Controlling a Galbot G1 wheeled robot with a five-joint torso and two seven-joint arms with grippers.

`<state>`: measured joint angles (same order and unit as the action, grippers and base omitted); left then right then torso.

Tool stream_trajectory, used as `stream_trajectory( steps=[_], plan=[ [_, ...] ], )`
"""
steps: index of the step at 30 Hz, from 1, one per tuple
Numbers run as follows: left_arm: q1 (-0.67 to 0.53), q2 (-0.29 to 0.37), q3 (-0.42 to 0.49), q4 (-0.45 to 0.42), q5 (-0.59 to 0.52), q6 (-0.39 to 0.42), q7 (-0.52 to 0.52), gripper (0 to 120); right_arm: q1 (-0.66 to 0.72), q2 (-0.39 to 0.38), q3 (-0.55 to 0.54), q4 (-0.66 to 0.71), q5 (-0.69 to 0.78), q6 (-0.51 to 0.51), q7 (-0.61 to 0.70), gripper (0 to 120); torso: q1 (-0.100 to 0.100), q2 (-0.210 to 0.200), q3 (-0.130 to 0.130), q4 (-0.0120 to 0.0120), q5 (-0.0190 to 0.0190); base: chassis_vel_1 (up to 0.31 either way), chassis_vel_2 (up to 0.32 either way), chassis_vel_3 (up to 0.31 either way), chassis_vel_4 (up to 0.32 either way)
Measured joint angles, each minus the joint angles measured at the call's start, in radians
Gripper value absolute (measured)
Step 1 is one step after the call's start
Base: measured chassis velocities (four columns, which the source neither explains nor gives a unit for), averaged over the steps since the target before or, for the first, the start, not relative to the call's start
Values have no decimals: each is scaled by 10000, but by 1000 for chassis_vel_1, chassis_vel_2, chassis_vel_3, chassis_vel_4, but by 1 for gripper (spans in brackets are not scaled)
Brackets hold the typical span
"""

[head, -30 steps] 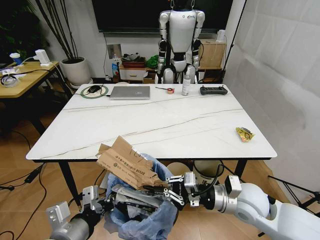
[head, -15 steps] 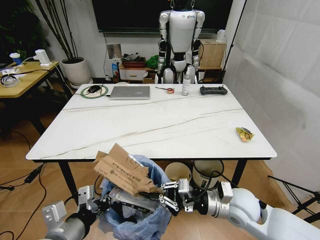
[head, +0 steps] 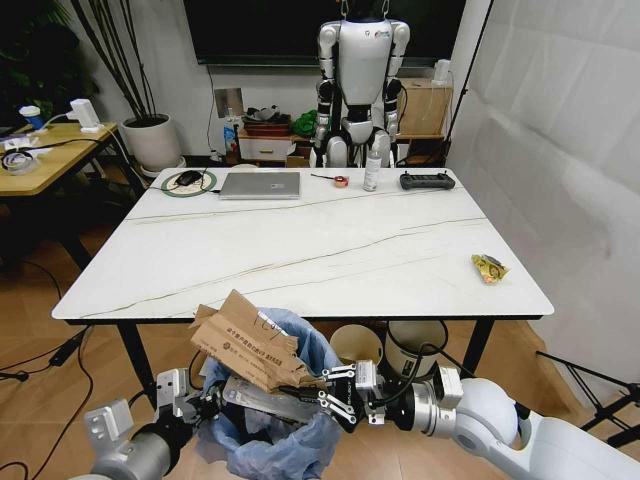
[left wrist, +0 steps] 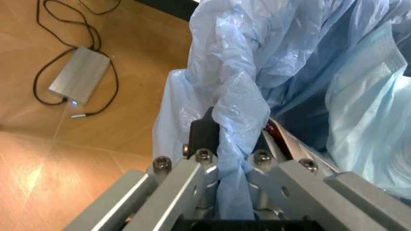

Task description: Pick up the trash bin and place the trash from the table into it.

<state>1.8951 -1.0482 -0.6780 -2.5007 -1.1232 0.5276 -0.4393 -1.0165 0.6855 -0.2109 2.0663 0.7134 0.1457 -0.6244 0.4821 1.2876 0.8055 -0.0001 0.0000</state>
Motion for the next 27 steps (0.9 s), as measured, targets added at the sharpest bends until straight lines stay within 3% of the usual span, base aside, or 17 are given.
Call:
stream_trajectory(
  steps=[3,19,23,27],
  plan=[
    [-7,23,-40,0,0,36,-17,0,9,-1,19,-31,-15,32,-51,4,0,0,0,0,0,0,0,0,0],
    [-51,74,-81,9,-36,89,-52,0,78,30,14,-145,-1,96,-116,62,0,0,0,0,0,0,0,0,0],
    [-48,78,-80,9,-40,104,-58,0,108,17,45,-163,17,117,-116,65,0,0,0,0,0,0,0,0,0],
    [-43,96,-77,8,-43,120,-57,0,128,-73,178,-156,66,132,-114,78,0,0,0,0,1,0,0,0,0]
  ],
)
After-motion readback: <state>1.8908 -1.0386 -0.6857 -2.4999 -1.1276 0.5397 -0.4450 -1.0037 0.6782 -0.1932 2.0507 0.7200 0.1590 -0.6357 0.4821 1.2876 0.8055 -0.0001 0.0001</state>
